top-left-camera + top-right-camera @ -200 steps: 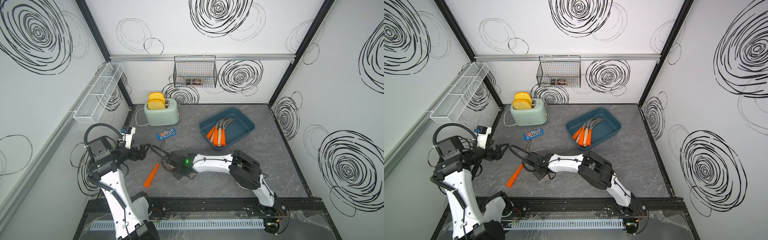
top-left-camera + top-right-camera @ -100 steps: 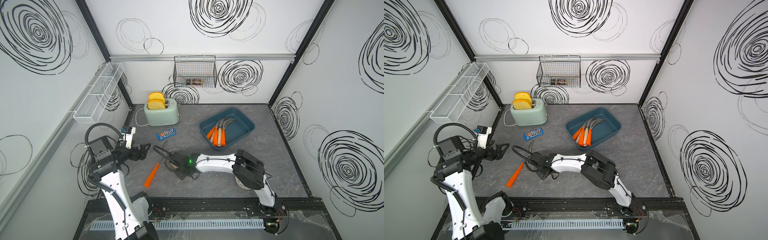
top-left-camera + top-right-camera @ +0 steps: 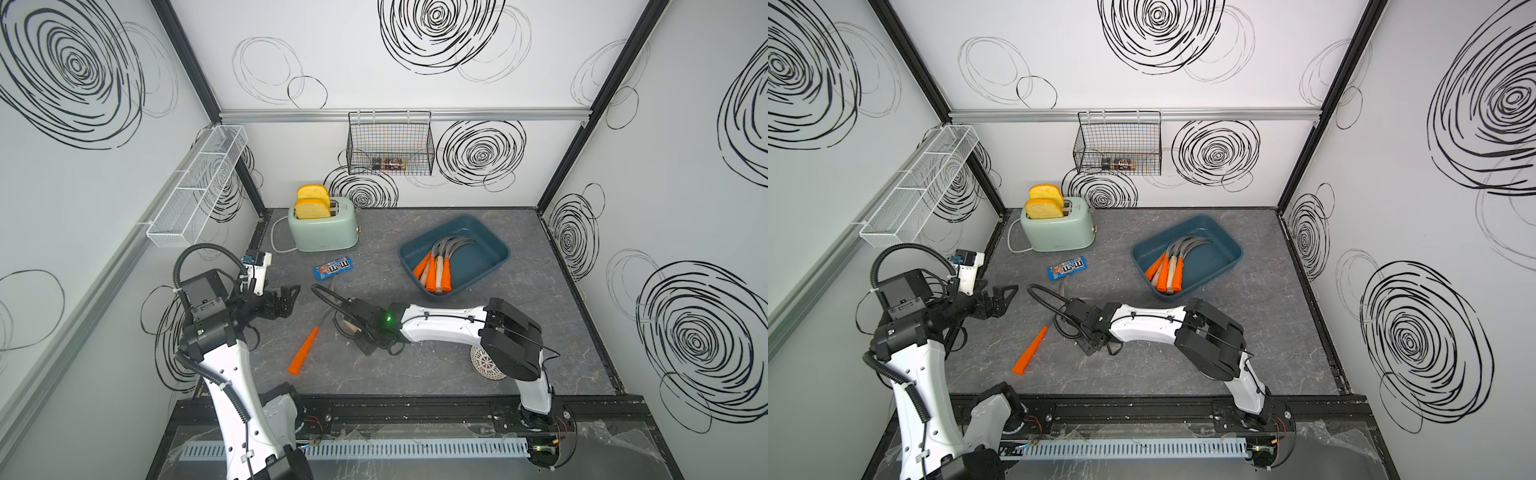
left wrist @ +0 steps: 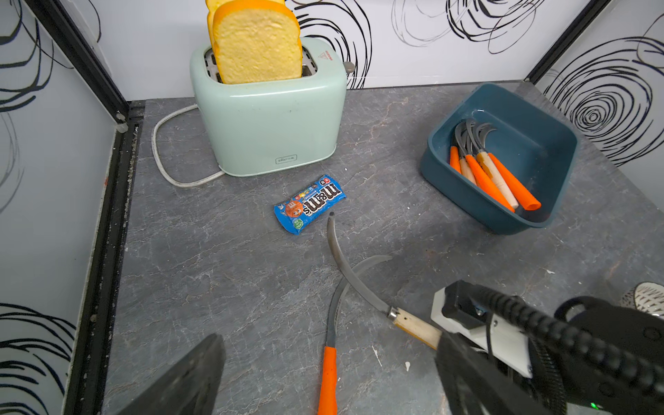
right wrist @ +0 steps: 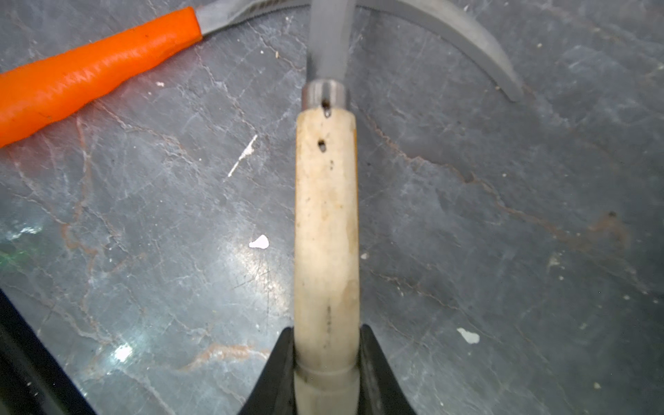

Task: Put small sickles into storage boxes
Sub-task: Pick up the sickle at the center of the board.

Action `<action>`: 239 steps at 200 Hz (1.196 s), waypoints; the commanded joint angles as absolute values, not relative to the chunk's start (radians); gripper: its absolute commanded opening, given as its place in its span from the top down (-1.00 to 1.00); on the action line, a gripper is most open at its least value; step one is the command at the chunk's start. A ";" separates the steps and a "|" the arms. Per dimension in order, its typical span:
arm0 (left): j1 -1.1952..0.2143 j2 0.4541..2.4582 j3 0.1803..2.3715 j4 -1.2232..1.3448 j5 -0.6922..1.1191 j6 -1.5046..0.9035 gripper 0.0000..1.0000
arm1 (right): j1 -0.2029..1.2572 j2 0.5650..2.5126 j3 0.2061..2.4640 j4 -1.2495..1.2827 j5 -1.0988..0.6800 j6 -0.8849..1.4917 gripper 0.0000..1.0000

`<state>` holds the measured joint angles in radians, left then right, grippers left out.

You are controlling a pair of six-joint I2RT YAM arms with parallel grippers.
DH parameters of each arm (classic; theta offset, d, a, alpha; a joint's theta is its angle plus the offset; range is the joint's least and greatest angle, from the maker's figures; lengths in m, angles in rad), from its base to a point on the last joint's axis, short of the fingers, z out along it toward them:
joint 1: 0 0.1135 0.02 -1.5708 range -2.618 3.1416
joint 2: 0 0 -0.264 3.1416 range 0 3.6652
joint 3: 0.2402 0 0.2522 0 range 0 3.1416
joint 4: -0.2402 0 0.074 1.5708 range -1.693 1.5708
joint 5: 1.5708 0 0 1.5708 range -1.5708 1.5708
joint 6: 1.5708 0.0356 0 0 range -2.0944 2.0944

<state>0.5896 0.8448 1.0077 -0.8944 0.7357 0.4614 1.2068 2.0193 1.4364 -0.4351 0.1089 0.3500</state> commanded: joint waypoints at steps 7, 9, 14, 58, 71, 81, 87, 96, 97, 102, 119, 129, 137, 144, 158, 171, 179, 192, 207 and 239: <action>0.566 0.830 0.997 -0.872 0.724 0.466 -0.92 | 1.196 1.955 1.416 -0.426 0.120 0.335 1.00; 0.565 0.830 0.997 -0.873 0.724 0.466 -0.92 | 1.195 1.953 1.415 -0.426 0.120 0.334 1.00; 0.562 0.829 0.996 -0.873 0.724 0.468 -0.92 | 1.195 1.949 1.414 -0.426 0.118 0.334 1.00; 0.536 0.815 0.996 -0.873 0.730 0.463 -0.92 | 1.186 1.914 1.387 -0.431 0.110 0.333 1.00; 0.528 0.813 0.996 -0.874 0.729 0.460 -0.92 | 1.182 1.905 1.378 -0.432 0.105 0.333 1.00; 0.520 0.811 0.996 -0.877 0.727 0.460 -0.92 | 1.180 1.896 1.372 -0.431 0.103 0.333 1.00; 0.515 0.810 0.998 -0.877 0.724 0.460 -0.92 | 1.178 1.892 1.367 -0.431 0.102 0.334 1.00; 0.506 0.808 0.997 -0.879 0.720 0.459 -0.92 | 1.175 1.883 1.360 -0.430 0.101 0.334 1.00; 0.505 0.808 0.997 -0.880 0.719 0.459 -0.92 | 1.176 1.880 1.359 -0.430 0.101 0.334 1.00; 0.502 0.807 0.999 -0.882 0.716 0.457 -0.92 | 1.174 1.876 1.354 -0.428 0.101 0.336 1.00; 0.480 0.807 1.004 -0.890 0.710 0.454 -0.92 | 1.167 1.854 1.338 -0.426 0.099 0.336 1.00; 0.464 0.805 1.006 -0.893 0.704 0.448 -0.92 | 1.162 1.842 1.331 -0.428 0.098 0.336 1.00; 0.452 0.804 1.007 -0.890 0.697 0.442 -0.92 | 1.157 1.834 1.325 -0.431 0.096 0.336 1.00; 0.442 0.802 1.006 -0.886 0.692 0.437 -0.92 | 1.152 1.824 1.320 -0.432 0.092 0.336 1.00; 0.420 0.800 1.005 -0.873 0.679 0.426 -0.92 | 1.138 1.806 1.311 -0.434 0.081 0.334 1.00; 0.398 0.802 1.002 -0.858 0.667 0.415 -0.92 | 1.126 1.787 1.303 -0.436 0.069 0.334 1.00; 0.385 0.804 1.000 -0.847 0.659 0.402 -0.93 | 1.118 1.775 1.297 -0.434 0.066 0.333 1.00; 0.363 0.808 0.999 -0.827 0.648 0.383 -0.92 | 1.106 1.758 1.290 -0.441 0.061 0.333 1.00; 0.333 0.817 1.000 -0.806 0.641 0.365 -0.92 | 1.089 1.738 1.284 -0.447 0.057 0.333 1.00; 0.268 0.840 1.015 -0.781 0.598 0.345 -0.92 | 1.061 1.701 1.271 -0.457 0.048 0.330 1.00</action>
<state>0.3054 0.8265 1.0023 -0.8383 0.6308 0.3756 1.0798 1.7504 1.2858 -0.4412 0.0586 0.3489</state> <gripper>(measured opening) 0.962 0.265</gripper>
